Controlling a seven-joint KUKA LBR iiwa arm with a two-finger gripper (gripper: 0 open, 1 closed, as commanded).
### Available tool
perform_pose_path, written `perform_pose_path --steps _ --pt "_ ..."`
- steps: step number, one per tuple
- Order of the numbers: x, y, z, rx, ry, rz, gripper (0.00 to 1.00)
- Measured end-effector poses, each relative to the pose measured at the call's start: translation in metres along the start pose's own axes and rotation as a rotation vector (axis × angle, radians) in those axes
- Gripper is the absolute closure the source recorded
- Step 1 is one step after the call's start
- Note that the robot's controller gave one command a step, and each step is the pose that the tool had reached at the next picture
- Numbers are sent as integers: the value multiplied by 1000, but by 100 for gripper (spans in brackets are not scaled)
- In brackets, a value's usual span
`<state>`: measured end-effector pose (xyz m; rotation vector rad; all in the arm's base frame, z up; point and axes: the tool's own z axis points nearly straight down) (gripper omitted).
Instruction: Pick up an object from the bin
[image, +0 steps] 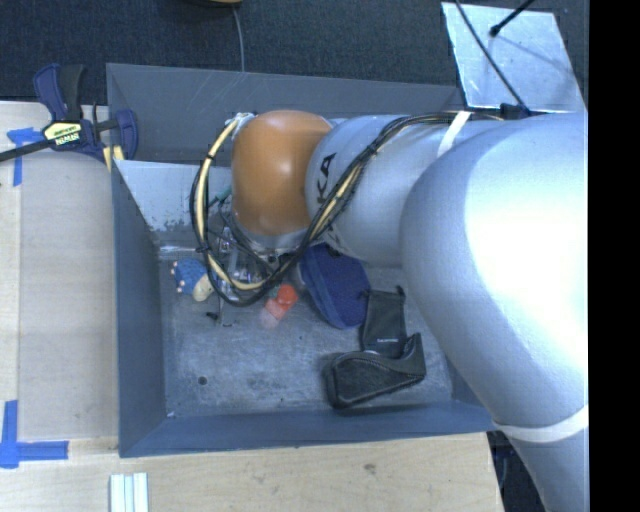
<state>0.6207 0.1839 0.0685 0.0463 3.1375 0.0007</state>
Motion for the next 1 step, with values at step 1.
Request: perform_pose_path --steps 1 --pt "0 1 -2 -2 -2 0 100"
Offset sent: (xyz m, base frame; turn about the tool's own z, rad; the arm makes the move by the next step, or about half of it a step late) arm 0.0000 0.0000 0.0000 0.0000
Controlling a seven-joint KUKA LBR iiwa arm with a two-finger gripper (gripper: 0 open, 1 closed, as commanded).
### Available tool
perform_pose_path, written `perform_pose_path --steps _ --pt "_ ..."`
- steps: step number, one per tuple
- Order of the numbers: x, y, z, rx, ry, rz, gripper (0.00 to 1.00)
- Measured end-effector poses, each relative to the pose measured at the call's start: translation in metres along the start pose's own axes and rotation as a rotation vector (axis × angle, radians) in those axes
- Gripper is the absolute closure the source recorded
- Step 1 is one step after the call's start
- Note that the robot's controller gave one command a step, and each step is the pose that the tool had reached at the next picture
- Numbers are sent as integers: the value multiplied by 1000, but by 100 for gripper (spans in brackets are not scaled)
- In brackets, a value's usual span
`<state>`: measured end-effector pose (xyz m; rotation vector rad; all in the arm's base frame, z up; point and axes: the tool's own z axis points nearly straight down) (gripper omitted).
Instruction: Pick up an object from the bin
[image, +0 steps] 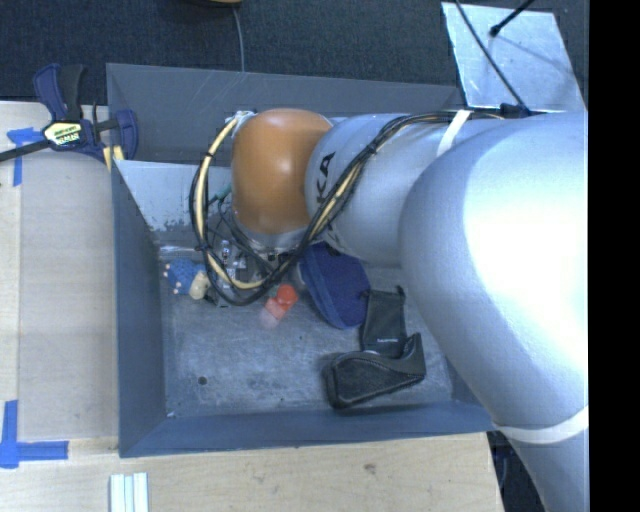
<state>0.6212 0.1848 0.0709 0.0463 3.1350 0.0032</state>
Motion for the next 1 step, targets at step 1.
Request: perform_pose_path --steps 1 --pt "22 -3 -82 -2 -6 -7 100"
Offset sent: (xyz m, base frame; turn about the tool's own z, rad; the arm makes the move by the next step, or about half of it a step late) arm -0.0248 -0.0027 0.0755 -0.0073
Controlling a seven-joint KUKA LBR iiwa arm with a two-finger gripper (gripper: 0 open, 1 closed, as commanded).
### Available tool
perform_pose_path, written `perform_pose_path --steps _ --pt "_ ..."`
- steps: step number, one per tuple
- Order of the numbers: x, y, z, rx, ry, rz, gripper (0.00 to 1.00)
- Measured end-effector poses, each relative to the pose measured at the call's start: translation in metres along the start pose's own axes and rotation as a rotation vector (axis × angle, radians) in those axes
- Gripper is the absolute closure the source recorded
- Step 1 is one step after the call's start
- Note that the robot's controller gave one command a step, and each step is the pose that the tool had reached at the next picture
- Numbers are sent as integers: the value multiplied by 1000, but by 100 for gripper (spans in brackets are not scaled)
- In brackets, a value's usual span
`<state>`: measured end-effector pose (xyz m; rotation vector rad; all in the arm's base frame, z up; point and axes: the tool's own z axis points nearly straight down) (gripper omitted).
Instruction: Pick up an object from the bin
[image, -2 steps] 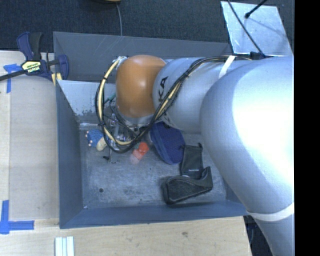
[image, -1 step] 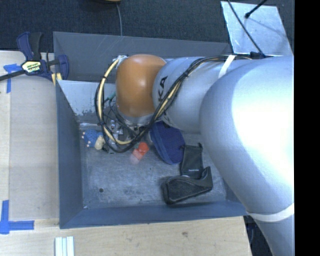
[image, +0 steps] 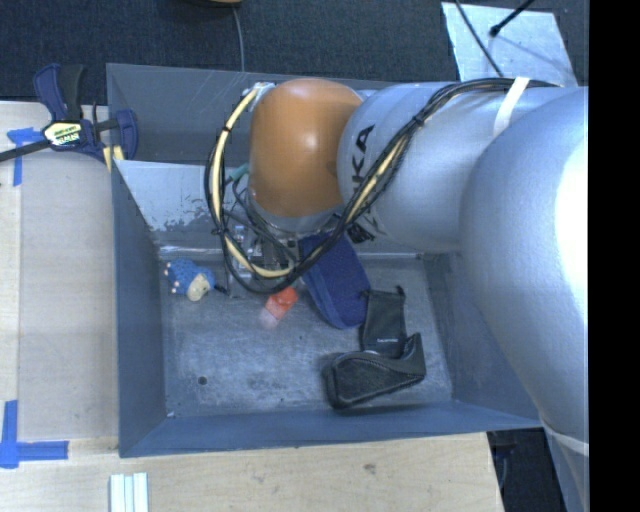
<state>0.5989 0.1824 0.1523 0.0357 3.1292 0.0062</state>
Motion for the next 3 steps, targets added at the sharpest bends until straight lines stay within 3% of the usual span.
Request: perform_pose_path --steps 1,2,3 --pt "1 -1 5 2 7 0 0" --pt "-25 32 74 3 10 -15 0" --pt "-27 31 69 2 5 -11 100"
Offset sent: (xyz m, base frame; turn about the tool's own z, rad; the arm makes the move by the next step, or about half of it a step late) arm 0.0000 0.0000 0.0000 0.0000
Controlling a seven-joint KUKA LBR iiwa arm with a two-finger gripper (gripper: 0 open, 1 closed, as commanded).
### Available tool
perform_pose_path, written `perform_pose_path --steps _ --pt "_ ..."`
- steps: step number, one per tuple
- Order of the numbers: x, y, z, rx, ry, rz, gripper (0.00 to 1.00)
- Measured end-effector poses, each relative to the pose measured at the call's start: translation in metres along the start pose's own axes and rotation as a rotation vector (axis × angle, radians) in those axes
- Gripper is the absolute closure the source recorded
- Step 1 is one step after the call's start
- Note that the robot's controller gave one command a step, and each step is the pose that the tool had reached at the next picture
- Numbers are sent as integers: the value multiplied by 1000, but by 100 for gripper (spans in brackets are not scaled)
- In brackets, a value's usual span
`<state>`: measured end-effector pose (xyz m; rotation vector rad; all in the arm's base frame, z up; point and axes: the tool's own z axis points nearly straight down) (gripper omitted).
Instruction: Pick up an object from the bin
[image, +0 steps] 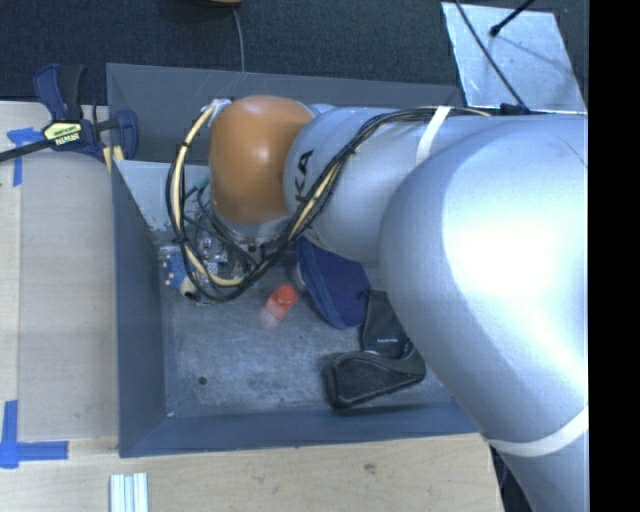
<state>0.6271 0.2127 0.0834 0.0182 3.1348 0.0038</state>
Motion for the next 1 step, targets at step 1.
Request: perform_pose_path --steps 1 --pt "58 33 -140 -2 -2 -7 100"
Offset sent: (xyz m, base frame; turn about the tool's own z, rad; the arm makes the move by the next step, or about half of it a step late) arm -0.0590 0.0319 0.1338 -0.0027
